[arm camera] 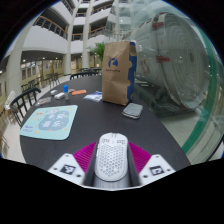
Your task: Arrange mouse
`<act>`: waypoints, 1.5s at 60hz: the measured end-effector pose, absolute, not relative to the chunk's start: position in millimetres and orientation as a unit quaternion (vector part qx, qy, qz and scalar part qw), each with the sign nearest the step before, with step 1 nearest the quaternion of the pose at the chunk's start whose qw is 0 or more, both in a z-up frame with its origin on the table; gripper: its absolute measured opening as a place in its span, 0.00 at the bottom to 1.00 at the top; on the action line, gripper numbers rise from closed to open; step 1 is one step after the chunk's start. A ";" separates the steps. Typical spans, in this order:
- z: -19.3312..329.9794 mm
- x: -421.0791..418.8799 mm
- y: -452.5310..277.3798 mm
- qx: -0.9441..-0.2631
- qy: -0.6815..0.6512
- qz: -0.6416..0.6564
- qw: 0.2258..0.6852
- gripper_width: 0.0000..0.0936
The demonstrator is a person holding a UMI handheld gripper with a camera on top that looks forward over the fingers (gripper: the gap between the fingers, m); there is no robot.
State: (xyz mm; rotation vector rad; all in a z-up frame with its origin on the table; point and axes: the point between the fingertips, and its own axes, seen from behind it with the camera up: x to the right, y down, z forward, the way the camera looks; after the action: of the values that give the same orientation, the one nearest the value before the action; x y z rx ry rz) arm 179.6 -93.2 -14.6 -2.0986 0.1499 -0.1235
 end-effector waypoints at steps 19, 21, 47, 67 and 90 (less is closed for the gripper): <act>41.8 155.9 -83.9 -0.845 0.075 -0.048 0.527 0.39; 63.6 141.9 -74.8 -0.838 0.066 -0.057 0.539 0.39; 23.7 -93.2 47.2 -0.866 -0.032 0.015 0.499 0.39; -15.1 -81.4 41.2 -0.894 -0.033 0.007 0.447 0.58; 19.6 -35.4 -77.3 -0.893 -0.055 0.056 0.442 0.91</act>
State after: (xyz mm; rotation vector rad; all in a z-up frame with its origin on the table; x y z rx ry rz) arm -35.4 -77.3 19.6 -2.2169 -0.1357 0.1392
